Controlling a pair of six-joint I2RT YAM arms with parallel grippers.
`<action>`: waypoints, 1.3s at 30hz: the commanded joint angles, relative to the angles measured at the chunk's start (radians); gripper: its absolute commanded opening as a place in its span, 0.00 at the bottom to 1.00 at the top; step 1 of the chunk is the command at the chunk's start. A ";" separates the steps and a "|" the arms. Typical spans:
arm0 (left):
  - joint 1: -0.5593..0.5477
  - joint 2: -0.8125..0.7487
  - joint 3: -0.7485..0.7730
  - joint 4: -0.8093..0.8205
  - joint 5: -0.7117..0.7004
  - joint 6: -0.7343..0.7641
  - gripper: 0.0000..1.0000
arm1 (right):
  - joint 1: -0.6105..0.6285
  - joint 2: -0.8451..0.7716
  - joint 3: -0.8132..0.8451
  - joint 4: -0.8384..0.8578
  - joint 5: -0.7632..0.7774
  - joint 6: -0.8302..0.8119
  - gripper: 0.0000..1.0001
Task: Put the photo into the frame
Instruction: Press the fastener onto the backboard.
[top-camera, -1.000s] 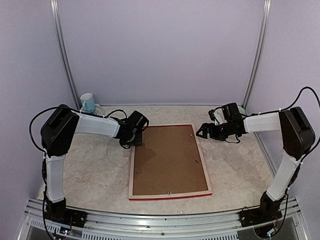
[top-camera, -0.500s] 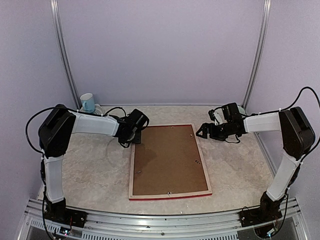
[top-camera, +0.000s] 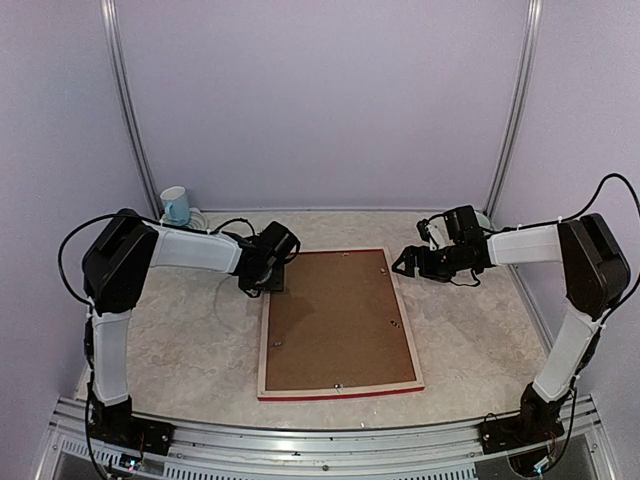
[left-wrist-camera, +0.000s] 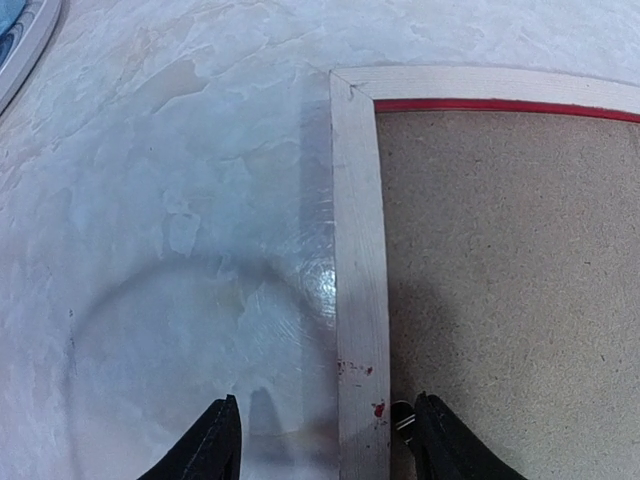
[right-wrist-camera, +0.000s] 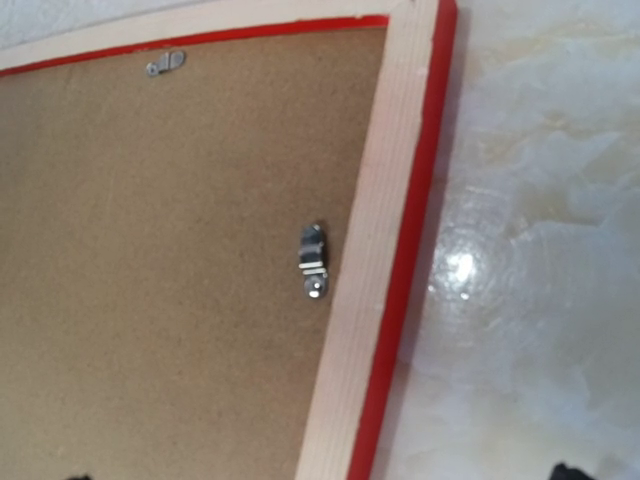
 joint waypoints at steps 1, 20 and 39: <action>-0.002 0.037 0.019 -0.021 0.011 0.006 0.58 | -0.012 -0.020 -0.013 0.019 -0.007 0.001 0.99; -0.002 0.012 0.012 0.023 0.009 0.006 0.58 | -0.015 -0.017 -0.013 0.019 -0.007 0.001 0.99; -0.003 -0.010 0.021 -0.007 -0.031 0.005 0.58 | -0.016 -0.016 -0.014 0.021 -0.015 0.000 0.99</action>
